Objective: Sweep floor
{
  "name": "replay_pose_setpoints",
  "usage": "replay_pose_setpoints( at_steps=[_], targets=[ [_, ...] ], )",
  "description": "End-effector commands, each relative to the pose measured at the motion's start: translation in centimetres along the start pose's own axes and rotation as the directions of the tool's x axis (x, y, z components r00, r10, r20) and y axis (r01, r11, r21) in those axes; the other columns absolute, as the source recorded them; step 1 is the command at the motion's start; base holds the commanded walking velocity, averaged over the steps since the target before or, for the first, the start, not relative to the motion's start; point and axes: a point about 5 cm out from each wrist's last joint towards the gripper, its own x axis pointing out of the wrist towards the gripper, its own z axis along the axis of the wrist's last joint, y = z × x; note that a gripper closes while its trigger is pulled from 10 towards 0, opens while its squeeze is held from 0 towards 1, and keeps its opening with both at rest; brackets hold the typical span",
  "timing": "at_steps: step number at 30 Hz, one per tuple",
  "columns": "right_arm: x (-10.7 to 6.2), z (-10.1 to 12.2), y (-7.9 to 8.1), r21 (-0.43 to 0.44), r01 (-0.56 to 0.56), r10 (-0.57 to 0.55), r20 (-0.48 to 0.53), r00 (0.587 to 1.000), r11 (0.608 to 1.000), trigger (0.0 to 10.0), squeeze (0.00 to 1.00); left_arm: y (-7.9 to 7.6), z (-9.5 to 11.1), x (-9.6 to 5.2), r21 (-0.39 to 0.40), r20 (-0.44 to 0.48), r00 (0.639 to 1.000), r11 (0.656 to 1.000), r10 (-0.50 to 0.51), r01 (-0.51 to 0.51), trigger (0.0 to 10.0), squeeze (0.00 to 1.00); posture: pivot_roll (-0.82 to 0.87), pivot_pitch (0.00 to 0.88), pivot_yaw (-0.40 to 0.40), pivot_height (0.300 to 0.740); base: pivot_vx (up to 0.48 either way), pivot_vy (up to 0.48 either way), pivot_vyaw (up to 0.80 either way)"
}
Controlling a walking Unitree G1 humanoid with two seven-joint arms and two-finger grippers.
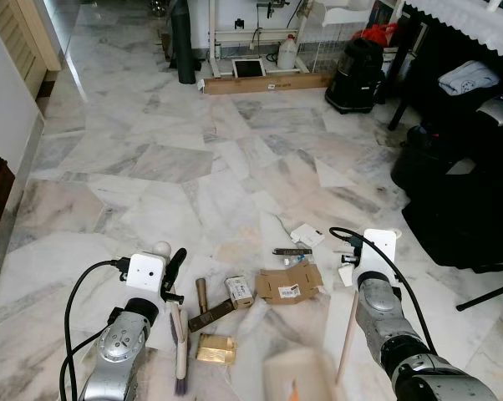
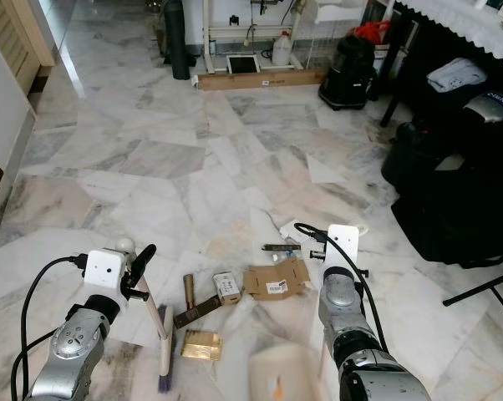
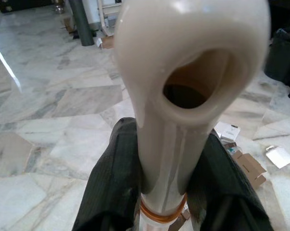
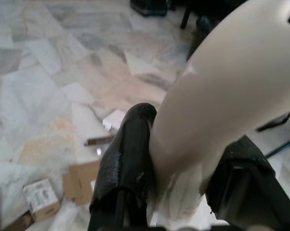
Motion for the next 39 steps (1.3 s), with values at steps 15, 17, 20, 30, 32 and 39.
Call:
replay_pose_setpoints(
  at_steps=[15, 17, 20, 30, 32, 39],
  targets=[
    [-0.6, -1.8, -0.3, 0.081, 0.018, -0.013, -0.071, 0.997, 0.997, 10.0, 0.00, 0.2, -1.3, -0.7, 0.030, -0.066, 0.998, 1.000, -0.006, 0.008, 10.0, 0.00, 0.05, 0.080, -0.081, 0.740, 0.000, 0.000, 0.00],
    [-0.7, -2.0, -0.4, 0.076, 0.023, -0.017, -0.077, 0.997, 0.997, 10.0, 0.00, 0.3, -1.6, -0.8, 0.031, -0.075, 0.997, 1.000, -0.001, 0.004, 10.0, 0.00, 0.05, 0.080, -0.081, 0.740, 0.000, 0.000, 0.00],
    [-0.7, -2.0, -0.4, 0.075, 0.021, -0.015, -0.076, 0.997, 0.997, 10.0, 0.00, 0.3, -2.0, -0.9, 0.028, -0.092, 0.996, 1.000, -0.004, 0.006, 10.0, 0.00, 0.05, 0.082, -0.081, 0.740, 0.000, 0.000, 0.00],
    [-0.9, -2.4, -0.4, 0.071, 0.019, -0.012, -0.088, 0.996, 0.997, 10.0, 0.00, -0.3, -3.3, -1.4, -0.125, -0.185, 0.976, 0.988, -0.116, 0.094, 10.0, 0.00, 0.05, 0.086, -0.078, 0.740, 0.000, 0.000, 0.00],
    [-0.9, -2.5, -0.4, 0.070, 0.020, -0.013, -0.091, 0.996, 0.997, 10.0, 0.00, -0.3, -3.3, -1.5, -0.143, -0.187, 0.974, 0.984, -0.131, 0.105, 10.0, 0.00, 0.05, 0.086, -0.078, 0.740, 0.000, 0.000, 0.00],
    [-1.0, -2.6, -0.3, 0.066, 0.018, -0.012, -0.098, 0.995, 0.998, 10.0, 0.00, 0.1, -3.1, -1.4, -0.238, -0.185, 0.969, 0.964, -0.165, 0.118, 10.0, 0.00, 0.05, 0.091, -0.077, 0.740, 0.000, 0.000, 0.00]
  ],
)
